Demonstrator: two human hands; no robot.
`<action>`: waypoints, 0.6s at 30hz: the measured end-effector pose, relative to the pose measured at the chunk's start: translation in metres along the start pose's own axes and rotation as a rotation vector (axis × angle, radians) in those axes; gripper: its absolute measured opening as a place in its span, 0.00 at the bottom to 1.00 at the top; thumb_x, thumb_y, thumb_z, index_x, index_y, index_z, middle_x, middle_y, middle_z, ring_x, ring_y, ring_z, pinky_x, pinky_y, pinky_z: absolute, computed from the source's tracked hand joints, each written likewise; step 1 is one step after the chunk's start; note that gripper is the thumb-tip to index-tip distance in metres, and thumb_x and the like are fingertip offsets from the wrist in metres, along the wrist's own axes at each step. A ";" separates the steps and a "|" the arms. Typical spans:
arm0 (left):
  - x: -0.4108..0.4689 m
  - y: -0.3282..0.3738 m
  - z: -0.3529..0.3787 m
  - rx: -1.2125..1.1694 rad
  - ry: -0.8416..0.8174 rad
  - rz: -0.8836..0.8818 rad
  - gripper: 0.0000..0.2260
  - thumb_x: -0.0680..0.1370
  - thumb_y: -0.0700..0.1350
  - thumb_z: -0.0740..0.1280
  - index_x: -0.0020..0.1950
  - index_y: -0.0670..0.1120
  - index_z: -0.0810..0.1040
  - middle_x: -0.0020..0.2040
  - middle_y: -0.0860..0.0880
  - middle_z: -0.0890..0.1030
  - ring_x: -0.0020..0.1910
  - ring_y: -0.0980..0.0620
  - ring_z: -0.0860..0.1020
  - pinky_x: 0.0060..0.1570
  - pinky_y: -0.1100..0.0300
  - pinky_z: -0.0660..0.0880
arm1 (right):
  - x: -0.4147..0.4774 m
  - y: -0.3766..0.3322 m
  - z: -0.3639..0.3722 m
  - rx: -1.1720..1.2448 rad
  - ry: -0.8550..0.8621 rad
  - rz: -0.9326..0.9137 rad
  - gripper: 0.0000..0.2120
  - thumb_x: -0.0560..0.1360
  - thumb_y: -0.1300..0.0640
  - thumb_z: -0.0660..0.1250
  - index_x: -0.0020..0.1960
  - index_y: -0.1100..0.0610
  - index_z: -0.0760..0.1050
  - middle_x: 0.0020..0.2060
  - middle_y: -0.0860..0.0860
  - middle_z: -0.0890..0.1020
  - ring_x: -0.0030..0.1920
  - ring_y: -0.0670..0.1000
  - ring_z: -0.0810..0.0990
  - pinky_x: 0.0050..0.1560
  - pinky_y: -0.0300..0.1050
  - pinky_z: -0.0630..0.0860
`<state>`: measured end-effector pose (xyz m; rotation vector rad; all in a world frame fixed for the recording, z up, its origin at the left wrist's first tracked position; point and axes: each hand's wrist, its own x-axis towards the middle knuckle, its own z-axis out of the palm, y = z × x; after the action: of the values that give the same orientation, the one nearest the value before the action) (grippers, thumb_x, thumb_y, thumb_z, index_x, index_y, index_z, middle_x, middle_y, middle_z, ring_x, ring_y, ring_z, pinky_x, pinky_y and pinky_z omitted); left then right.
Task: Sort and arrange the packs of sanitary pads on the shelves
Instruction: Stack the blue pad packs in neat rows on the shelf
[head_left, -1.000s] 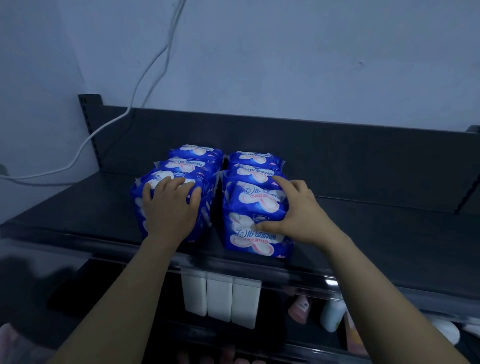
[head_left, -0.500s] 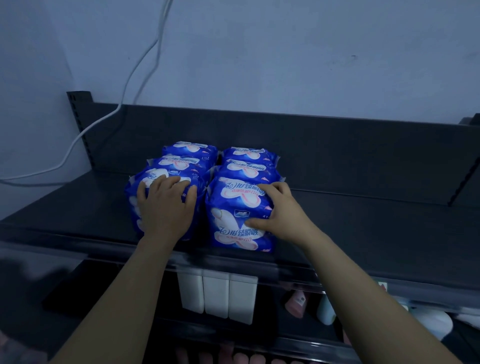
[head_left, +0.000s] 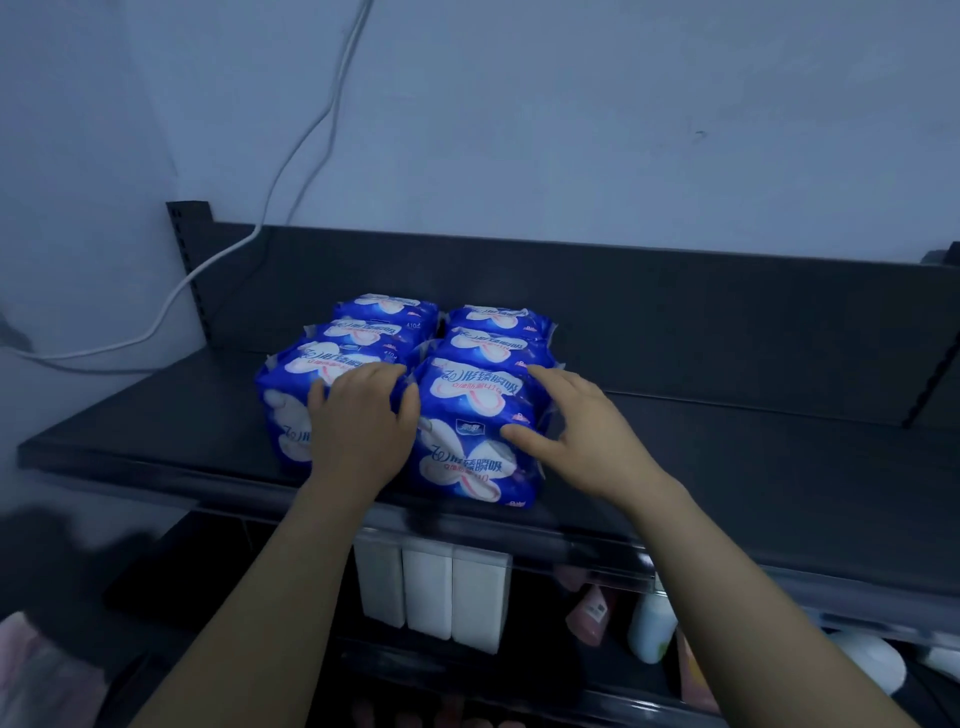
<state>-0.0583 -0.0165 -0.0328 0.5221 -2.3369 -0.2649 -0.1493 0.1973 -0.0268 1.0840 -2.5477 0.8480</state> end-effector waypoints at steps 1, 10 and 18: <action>-0.005 0.003 -0.002 -0.003 0.001 0.008 0.13 0.79 0.50 0.63 0.60 0.46 0.79 0.59 0.48 0.81 0.59 0.46 0.77 0.65 0.40 0.66 | -0.003 0.000 -0.003 -0.008 0.004 -0.020 0.36 0.73 0.36 0.66 0.76 0.50 0.61 0.72 0.48 0.67 0.72 0.49 0.63 0.72 0.49 0.61; -0.074 0.027 -0.035 -0.001 0.064 0.001 0.23 0.76 0.57 0.57 0.58 0.44 0.80 0.56 0.45 0.83 0.53 0.44 0.81 0.55 0.44 0.75 | -0.040 -0.004 -0.010 -0.004 0.019 -0.260 0.29 0.74 0.45 0.69 0.72 0.54 0.68 0.67 0.50 0.74 0.67 0.53 0.70 0.70 0.50 0.63; -0.189 0.049 -0.087 0.131 0.101 -0.239 0.20 0.75 0.54 0.59 0.57 0.44 0.82 0.53 0.46 0.83 0.49 0.43 0.81 0.51 0.50 0.77 | -0.094 -0.035 0.007 0.161 -0.160 -0.477 0.29 0.74 0.45 0.67 0.71 0.55 0.69 0.67 0.51 0.74 0.68 0.53 0.69 0.71 0.51 0.62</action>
<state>0.1126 0.1075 -0.0685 0.8622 -2.2039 -0.1925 -0.0592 0.2281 -0.0578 1.7775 -2.2078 0.8683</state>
